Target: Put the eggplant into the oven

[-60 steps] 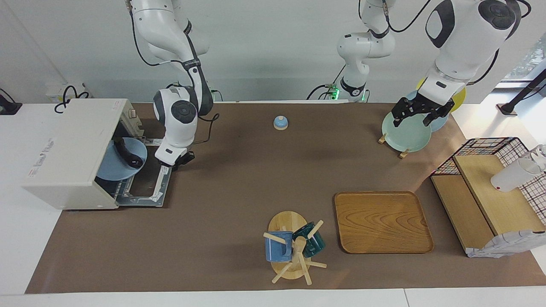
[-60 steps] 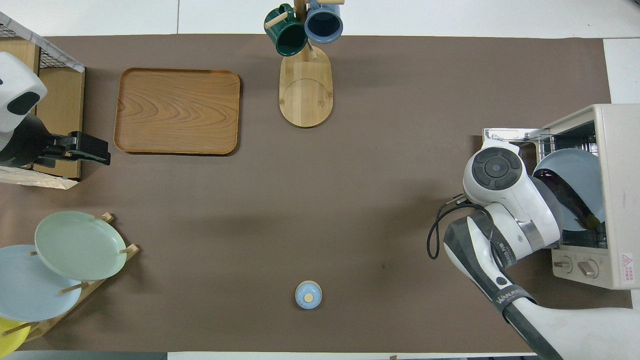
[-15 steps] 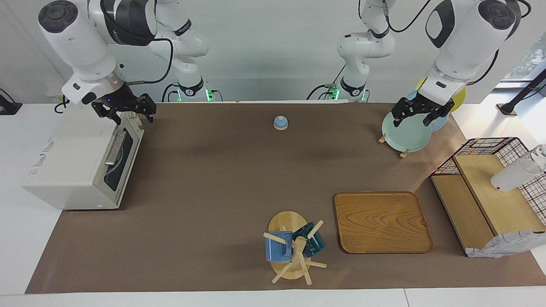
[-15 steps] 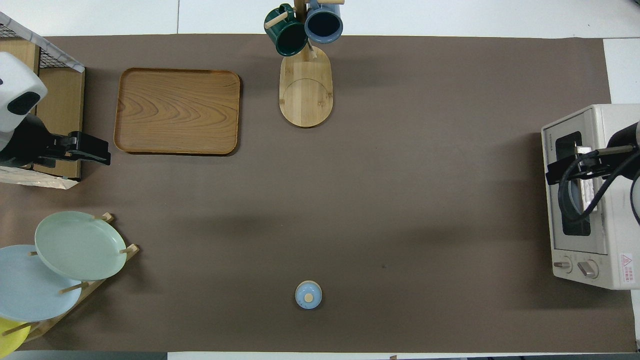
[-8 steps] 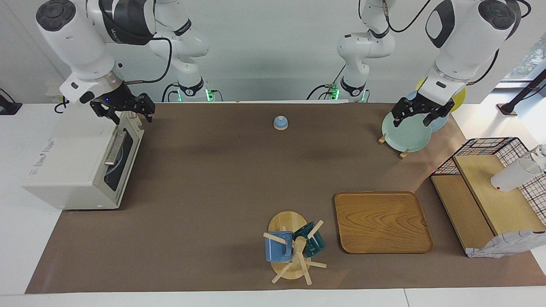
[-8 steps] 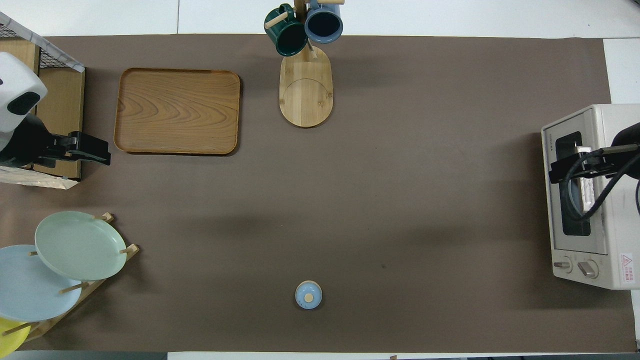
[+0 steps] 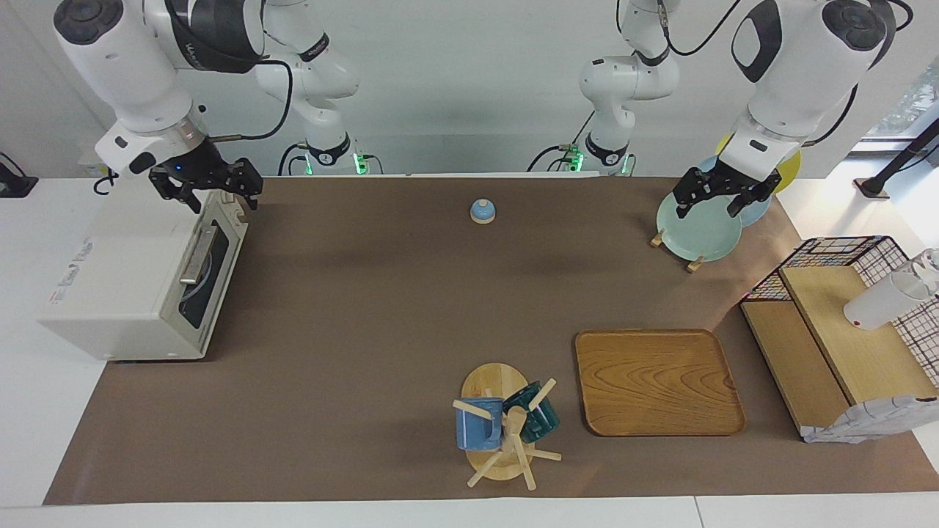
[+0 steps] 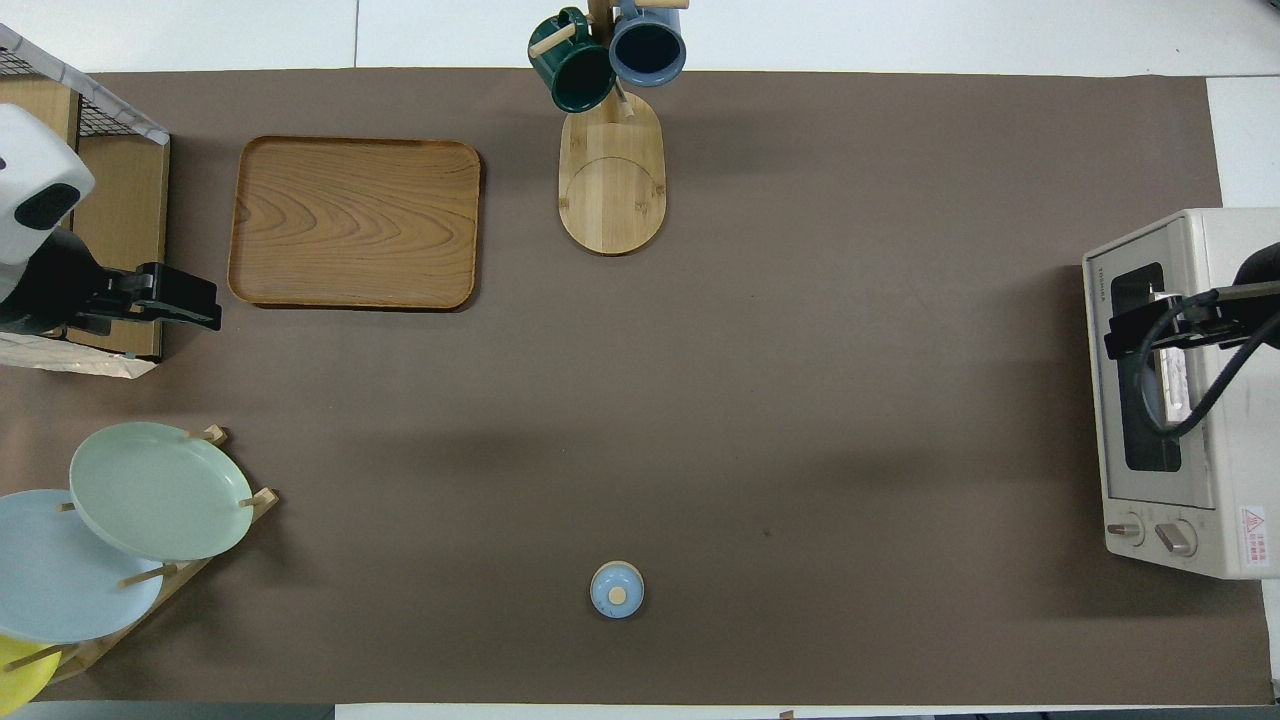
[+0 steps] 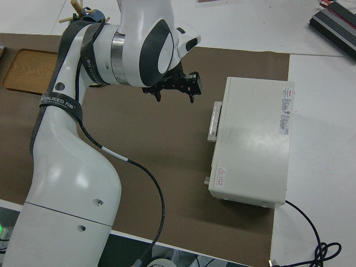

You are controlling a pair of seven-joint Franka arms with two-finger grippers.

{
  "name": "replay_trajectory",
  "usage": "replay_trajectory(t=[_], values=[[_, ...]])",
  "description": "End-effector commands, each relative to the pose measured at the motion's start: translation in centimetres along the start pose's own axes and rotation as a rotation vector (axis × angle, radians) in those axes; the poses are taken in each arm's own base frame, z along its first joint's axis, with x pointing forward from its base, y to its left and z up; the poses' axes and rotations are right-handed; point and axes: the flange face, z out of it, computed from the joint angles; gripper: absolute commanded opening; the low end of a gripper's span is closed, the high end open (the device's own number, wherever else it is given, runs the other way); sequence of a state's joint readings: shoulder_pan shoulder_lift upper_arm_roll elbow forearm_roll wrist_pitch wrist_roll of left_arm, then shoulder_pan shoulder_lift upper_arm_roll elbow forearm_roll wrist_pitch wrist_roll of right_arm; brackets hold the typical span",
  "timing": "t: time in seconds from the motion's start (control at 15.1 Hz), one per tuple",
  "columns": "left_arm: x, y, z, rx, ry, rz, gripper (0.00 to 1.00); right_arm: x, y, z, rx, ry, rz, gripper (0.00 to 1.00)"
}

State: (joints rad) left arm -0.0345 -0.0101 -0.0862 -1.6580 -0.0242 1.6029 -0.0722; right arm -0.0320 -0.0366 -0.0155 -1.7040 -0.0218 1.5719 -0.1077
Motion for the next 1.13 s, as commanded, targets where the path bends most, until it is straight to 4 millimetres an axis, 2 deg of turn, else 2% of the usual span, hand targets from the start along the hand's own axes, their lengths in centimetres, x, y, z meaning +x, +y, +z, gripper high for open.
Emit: replay_trajectory(t=[0.0, 1.06], values=[[-0.22, -0.15, -0.12, 0.001, 0.011, -0.01, 1.0, 0.34, 0.2, -0.1, 0.017, -0.006, 0.019, 1.0], [-0.22, -0.15, -0.12, 0.001, 0.011, -0.01, 1.0, 0.55, -0.16, -0.32, 0.011, 0.01, 0.066, 1.0]])
